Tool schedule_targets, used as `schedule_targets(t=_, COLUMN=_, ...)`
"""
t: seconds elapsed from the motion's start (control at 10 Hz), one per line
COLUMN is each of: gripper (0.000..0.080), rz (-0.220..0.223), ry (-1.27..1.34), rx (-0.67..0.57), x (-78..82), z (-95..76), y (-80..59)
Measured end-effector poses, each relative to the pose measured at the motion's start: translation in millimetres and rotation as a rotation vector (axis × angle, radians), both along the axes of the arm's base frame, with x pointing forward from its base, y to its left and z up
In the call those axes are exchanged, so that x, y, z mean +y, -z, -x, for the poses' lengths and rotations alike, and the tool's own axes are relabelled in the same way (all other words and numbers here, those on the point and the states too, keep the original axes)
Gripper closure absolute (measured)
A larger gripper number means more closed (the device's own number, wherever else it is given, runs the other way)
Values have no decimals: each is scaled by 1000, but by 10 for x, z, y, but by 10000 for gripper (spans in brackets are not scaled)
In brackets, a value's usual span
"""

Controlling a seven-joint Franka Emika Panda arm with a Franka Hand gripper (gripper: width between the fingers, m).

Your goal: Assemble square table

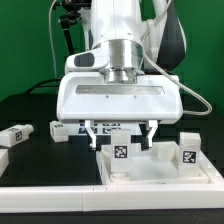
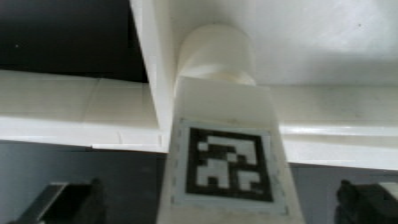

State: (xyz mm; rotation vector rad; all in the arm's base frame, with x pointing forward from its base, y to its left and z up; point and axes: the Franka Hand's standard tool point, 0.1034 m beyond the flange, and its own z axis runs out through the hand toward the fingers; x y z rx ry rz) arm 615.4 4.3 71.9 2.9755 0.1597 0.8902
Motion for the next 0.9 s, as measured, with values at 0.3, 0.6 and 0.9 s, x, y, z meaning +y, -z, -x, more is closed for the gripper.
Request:
schedule_targets(t=0.3, gripper=150, rz=-36, ry=30, rx=105, x=-6, z=33, y=6)
schedule_targets(t=0.6, gripper=150, rz=-78, ry=56, rx=228, x=-27, z=-17, y=-16)
schedule_targets(t=0.9, gripper=150, rz=-111, ry=53, rx=409, x=-20, z=55, y=51)
